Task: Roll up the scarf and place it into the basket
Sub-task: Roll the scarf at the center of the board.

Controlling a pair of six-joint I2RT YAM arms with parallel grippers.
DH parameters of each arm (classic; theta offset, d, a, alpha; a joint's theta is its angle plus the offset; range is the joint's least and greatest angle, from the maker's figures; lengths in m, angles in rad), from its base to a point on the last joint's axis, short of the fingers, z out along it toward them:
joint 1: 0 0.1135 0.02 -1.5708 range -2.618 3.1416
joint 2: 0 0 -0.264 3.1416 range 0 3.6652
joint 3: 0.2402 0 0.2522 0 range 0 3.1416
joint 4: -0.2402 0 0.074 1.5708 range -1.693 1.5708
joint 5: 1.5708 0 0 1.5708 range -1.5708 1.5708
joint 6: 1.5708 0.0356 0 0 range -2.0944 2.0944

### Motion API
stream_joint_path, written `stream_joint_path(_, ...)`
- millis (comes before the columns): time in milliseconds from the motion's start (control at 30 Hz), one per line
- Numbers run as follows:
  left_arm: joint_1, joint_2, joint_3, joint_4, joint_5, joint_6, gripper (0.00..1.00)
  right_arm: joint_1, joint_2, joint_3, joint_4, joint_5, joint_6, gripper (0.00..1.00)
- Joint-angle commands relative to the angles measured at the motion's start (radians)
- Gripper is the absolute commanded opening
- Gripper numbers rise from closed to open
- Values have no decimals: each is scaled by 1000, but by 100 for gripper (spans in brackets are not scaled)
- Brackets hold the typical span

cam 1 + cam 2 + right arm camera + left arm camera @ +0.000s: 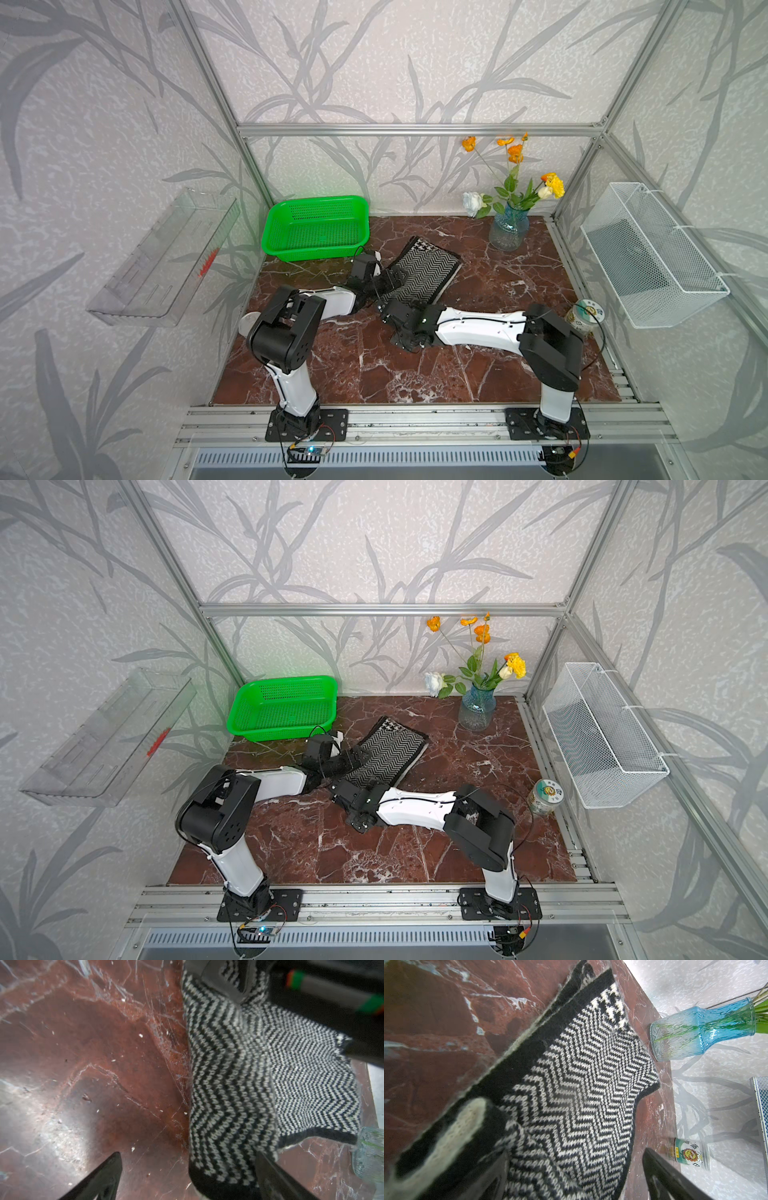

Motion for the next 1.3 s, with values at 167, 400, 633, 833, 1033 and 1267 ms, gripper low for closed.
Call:
stream_joint_path(167, 4, 11, 28, -62, 18, -19, 99, 6, 94, 23, -10, 102, -34, 95)
stream_joint_path(400, 10, -13, 13, -74, 28, -13, 99, -32, 139, 24, 4, 81, -39, 75)
stream_joint_path(633, 28, -40, 1, -86, 36, -13, 99, -82, 161, 19, -6, 43, -39, 36)
stream_joint_path(833, 44, -73, -17, -97, 36, -25, 99, -122, 141, 3, -11, -59, -23, 2)
stream_joint_path(1033, 75, -130, -46, -129, 32, -18, 99, -137, 89, -27, 5, -248, 13, 0)
stream_joint_path(1267, 117, -288, -67, -243, -6, 25, 100, -142, 22, -14, -5, -459, 97, 0)
